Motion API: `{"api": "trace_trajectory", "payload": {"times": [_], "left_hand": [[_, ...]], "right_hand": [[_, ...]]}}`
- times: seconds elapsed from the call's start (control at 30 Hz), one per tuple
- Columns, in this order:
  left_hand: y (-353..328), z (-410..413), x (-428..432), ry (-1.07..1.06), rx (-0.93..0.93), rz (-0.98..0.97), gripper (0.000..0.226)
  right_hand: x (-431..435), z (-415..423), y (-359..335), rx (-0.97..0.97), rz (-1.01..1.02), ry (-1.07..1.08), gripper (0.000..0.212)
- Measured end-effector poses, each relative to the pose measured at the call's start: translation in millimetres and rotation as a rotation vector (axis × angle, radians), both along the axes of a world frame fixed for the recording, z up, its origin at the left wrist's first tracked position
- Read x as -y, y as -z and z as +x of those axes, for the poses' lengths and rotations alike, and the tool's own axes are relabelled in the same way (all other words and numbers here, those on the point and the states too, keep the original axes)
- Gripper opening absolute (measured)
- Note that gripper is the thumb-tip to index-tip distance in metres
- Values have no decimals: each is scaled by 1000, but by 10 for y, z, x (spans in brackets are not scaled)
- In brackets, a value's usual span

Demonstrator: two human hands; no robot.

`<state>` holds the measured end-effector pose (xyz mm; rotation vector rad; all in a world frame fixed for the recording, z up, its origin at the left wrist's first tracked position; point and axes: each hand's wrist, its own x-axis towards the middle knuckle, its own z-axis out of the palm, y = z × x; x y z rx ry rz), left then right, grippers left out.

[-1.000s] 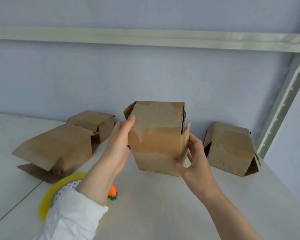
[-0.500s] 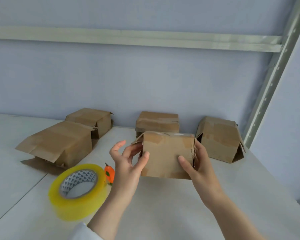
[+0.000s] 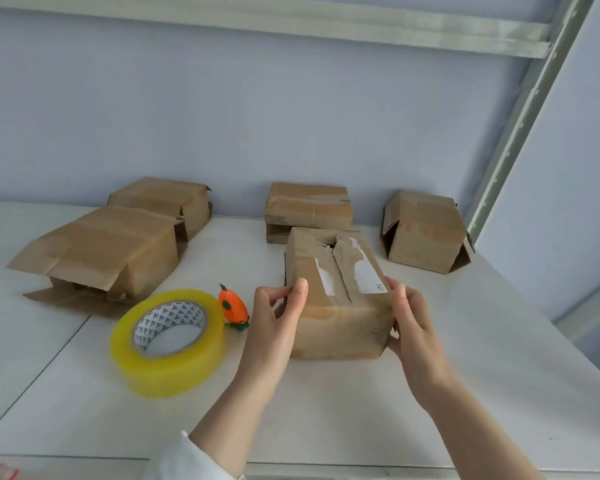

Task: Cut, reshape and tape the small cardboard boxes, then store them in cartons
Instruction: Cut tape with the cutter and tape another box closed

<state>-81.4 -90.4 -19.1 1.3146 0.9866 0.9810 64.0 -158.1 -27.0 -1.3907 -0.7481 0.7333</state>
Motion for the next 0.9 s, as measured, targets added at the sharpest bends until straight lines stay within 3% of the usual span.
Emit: {"api": "trace_trajectory", "payload": {"times": [0.13,0.33,0.53,0.63,0.73,0.8,0.9], "left_hand": [[-42,6,29,15,58,-115,27],[0,47,226,104,28,-88,36],[-83,118,322,102,-84,-71,41],[-143,-105,271,18,-206,127,63],[-155,-497,99,-232,-433,432,50],[-82,-728,-91,-340,-774,579,42],[74,-862,-304,-241,-1143,565,48]], "right_hand": [[44,-30,-105,-110,-86,8,27],[195,74,-125,27,-197,20,26],[263,149,-221,216,-313,-21,45],[320,140,-323,464,-272,57,69],[323,-77,-471,810,-12,130,72],[241,-263,-559,908,90,72,63],[33,-569,-636,932,132,-79,51]]}}
